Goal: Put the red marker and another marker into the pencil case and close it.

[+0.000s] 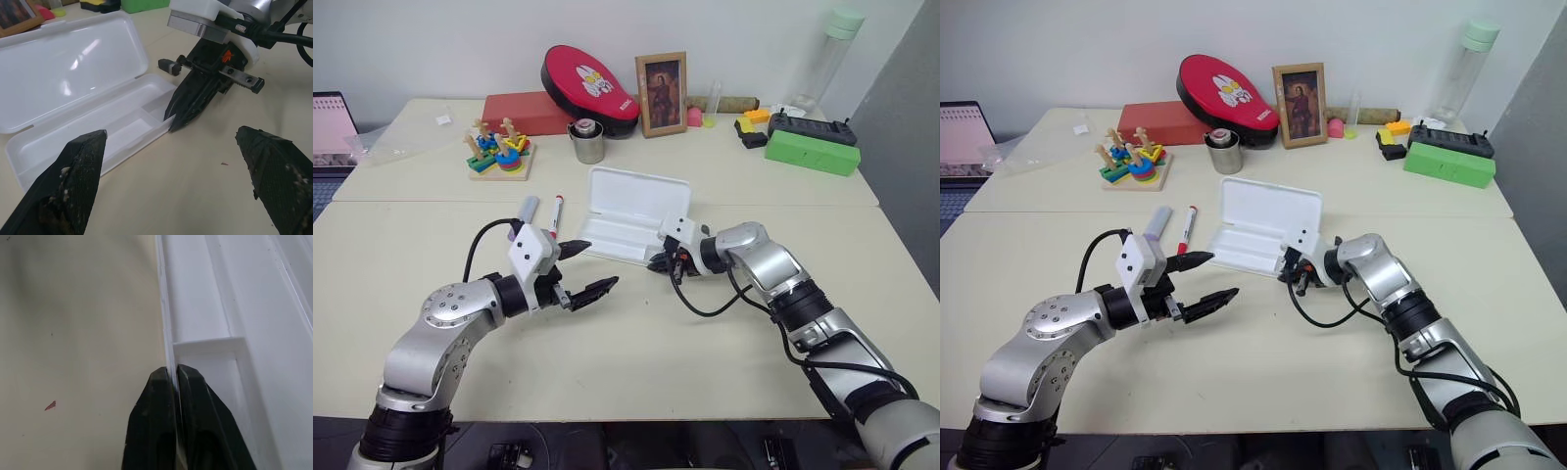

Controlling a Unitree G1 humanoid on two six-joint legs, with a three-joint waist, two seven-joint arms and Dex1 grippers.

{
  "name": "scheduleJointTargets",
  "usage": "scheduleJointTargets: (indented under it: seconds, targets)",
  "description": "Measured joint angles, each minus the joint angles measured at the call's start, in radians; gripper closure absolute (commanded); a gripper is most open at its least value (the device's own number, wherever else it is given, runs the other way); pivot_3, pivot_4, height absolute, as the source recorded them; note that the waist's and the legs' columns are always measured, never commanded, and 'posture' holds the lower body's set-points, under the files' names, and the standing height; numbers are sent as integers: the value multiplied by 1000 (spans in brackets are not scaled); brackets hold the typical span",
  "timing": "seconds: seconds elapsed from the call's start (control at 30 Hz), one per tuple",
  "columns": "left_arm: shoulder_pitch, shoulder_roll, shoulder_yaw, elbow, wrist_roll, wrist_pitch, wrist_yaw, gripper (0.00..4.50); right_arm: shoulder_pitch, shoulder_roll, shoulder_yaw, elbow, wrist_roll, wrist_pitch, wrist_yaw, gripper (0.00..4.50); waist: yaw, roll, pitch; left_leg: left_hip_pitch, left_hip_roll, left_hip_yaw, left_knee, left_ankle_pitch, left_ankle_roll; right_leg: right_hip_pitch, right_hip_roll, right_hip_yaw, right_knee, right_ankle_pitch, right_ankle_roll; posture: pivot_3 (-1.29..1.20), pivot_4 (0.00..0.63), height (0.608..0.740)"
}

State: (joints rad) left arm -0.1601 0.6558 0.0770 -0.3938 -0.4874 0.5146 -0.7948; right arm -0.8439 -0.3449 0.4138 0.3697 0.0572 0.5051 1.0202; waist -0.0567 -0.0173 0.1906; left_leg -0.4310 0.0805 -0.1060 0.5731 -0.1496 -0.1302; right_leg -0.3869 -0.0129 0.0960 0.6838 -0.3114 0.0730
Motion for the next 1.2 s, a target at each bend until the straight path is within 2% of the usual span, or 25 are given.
scheduleJointTargets:
  seconds: [0.37,0.63,0.73,0.83,1.03,1.2]
  targets:
    - [69,13,49,-24,-27,19,-2,0,184,-76,33,-297,14,5,100,4482,0,0,0,0,0,0,0,0,0,0,0,0,0,0,0,0,150,740]
    - [79,13,48,-51,-52,36,-2,0,251,-107,69,-405,14,6,132,4482,0,-1,0,1,0,0,1,0,0,1,0,0,1,-1,1,0,150,740]
    - [79,13,48,-51,-61,47,0,0,251,-107,72,-405,14,6,133,3953,0,-1,0,1,0,0,1,0,0,1,0,0,1,0,1,0,150,740]
    - [79,2,85,-51,-87,76,44,0,251,-104,71,-407,27,16,133,3161,0,-1,0,1,0,0,1,0,0,1,0,0,1,0,0,0,150,740]
    - [66,-31,242,-30,-130,136,199,0,238,-101,-8,-463,98,63,126,1621,1,-1,0,1,0,-1,1,0,0,1,0,0,1,0,1,0,150,740]
    - [34,-31,242,55,-79,140,282,0,198,-68,-114,-503,194,119,90,458,1,-1,0,1,0,-1,1,0,0,1,0,-1,1,0,0,0,150,740]
